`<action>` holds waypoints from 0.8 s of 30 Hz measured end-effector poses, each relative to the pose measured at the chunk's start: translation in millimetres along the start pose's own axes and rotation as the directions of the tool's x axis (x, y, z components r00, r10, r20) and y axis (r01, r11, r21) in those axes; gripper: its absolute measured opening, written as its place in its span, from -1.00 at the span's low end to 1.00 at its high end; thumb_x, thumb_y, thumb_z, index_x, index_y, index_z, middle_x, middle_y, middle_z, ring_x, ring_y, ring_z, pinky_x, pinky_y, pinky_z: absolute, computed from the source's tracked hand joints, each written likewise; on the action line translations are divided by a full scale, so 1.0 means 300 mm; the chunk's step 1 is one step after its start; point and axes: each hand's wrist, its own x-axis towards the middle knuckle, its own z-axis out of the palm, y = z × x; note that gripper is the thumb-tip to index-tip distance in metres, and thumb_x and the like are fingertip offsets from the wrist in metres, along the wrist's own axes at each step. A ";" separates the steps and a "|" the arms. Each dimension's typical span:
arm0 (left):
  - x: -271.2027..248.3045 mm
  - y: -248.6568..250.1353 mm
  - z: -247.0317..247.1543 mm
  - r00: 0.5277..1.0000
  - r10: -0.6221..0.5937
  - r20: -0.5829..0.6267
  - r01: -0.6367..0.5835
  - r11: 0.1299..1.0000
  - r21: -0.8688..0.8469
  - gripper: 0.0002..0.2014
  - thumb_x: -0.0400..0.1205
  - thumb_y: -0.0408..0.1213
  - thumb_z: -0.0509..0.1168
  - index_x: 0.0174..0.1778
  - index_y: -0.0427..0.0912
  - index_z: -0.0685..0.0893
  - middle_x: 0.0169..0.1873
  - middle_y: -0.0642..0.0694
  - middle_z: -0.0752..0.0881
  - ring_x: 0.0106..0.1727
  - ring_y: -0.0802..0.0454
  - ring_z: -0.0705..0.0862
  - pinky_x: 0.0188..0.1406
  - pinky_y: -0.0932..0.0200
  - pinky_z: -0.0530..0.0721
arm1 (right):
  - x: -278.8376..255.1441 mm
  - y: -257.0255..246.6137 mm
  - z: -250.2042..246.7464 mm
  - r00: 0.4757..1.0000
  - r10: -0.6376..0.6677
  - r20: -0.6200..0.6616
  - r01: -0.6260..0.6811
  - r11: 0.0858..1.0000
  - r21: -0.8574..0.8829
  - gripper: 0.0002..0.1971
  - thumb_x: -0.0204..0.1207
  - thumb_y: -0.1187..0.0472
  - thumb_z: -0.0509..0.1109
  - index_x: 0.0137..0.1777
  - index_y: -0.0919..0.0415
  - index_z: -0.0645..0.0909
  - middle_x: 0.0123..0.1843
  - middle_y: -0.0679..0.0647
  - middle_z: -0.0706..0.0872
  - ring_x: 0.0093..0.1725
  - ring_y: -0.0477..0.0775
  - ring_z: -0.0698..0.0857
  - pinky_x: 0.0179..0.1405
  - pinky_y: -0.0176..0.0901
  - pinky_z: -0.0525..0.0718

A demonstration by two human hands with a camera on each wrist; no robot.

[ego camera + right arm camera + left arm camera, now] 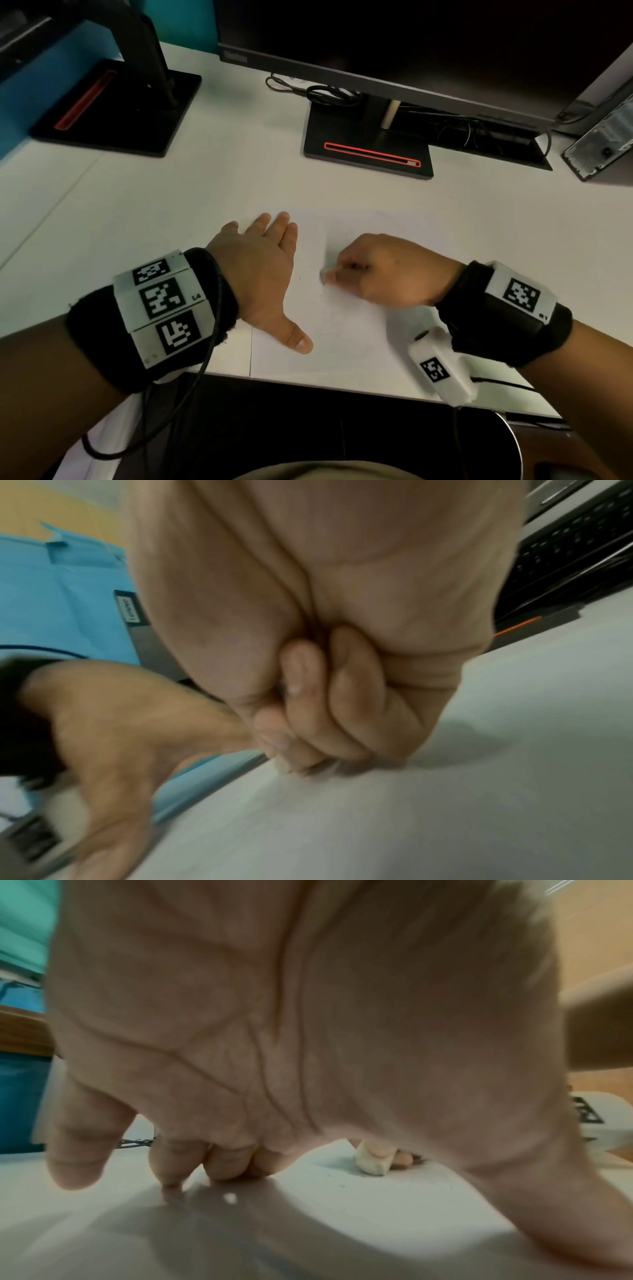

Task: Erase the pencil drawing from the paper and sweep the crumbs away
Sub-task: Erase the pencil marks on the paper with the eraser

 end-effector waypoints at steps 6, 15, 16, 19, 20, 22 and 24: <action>-0.001 0.002 -0.001 1.000 0.003 -0.011 -0.003 1.000 0.004 0.60 0.06 0.76 0.18 0.66 -0.29 -0.45 0.68 -0.20 -0.44 0.73 -0.18 -0.28 0.68 -0.29 -0.03 | -0.020 0.003 0.004 0.998 -0.003 0.066 0.002 1.000 0.013 -0.46 0.78 -0.12 0.26 -0.30 0.30 0.54 -0.44 0.03 0.52 -0.47 -0.06 0.43 -0.37 -0.17 0.47; 0.000 -0.002 0.001 1.000 0.006 0.002 -0.006 1.000 0.000 0.60 0.05 0.77 0.16 0.66 -0.28 -0.46 0.67 -0.18 -0.46 0.72 -0.17 -0.31 0.68 -0.30 -0.03 | -0.031 0.036 0.001 0.999 0.049 -0.016 -0.048 0.999 0.011 -0.48 0.77 -0.09 0.25 -0.37 0.23 0.46 -0.43 0.05 0.49 -0.43 0.01 0.41 -0.32 -0.07 0.46; -0.002 -0.001 0.000 1.000 0.005 0.004 -0.005 1.000 -0.001 0.60 0.05 0.77 0.16 0.66 -0.28 -0.47 0.67 -0.18 -0.47 0.72 -0.17 -0.31 0.68 -0.30 -0.03 | -0.033 0.034 0.003 0.998 0.050 -0.032 -0.050 0.999 0.012 -0.49 0.77 -0.07 0.25 -0.37 0.24 0.46 -0.42 0.06 0.50 -0.43 0.03 0.41 -0.31 -0.05 0.47; -0.005 0.000 -0.004 1.000 0.000 0.009 0.000 1.000 -0.001 0.59 0.07 0.76 0.18 0.66 -0.28 -0.46 0.67 -0.18 -0.46 0.73 -0.16 -0.30 0.68 -0.30 -0.02 | -0.046 0.010 0.019 0.996 0.015 0.084 -0.017 1.000 0.016 -0.50 0.76 -0.08 0.26 -0.38 0.18 0.44 -0.47 -0.02 0.46 -0.48 -0.06 0.39 -0.38 -0.16 0.45; -0.005 0.001 -0.004 1.000 0.001 0.010 -0.001 1.000 -0.001 0.59 0.07 0.76 0.18 0.66 -0.28 -0.47 0.67 -0.18 -0.46 0.73 -0.16 -0.30 0.68 -0.31 -0.02 | -0.048 0.009 0.017 0.996 0.014 0.092 -0.017 0.999 0.027 -0.49 0.76 -0.09 0.27 -0.38 0.20 0.45 -0.48 -0.02 0.46 -0.49 -0.07 0.38 -0.39 -0.15 0.44; -0.003 0.001 -0.003 1.000 0.001 0.010 -0.001 1.000 -0.004 0.59 0.06 0.76 0.16 0.66 -0.27 -0.47 0.67 -0.18 -0.46 0.72 -0.16 -0.31 0.68 -0.31 -0.02 | -0.041 0.031 0.002 0.999 0.048 0.024 -0.049 0.998 0.036 -0.47 0.76 -0.09 0.27 -0.34 0.31 0.49 -0.44 0.04 0.48 -0.46 -0.02 0.39 -0.33 -0.04 0.49; -0.004 0.000 -0.002 1.000 -0.001 0.012 0.001 1.000 -0.011 0.59 0.05 0.76 0.16 0.66 -0.27 -0.47 0.67 -0.18 -0.47 0.72 -0.16 -0.31 0.67 -0.31 -0.03 | -0.039 0.037 0.000 0.997 0.060 -0.042 -0.059 0.998 0.031 -0.45 0.77 -0.08 0.25 -0.30 0.38 0.52 -0.42 0.09 0.51 -0.43 0.01 0.41 -0.29 0.03 0.52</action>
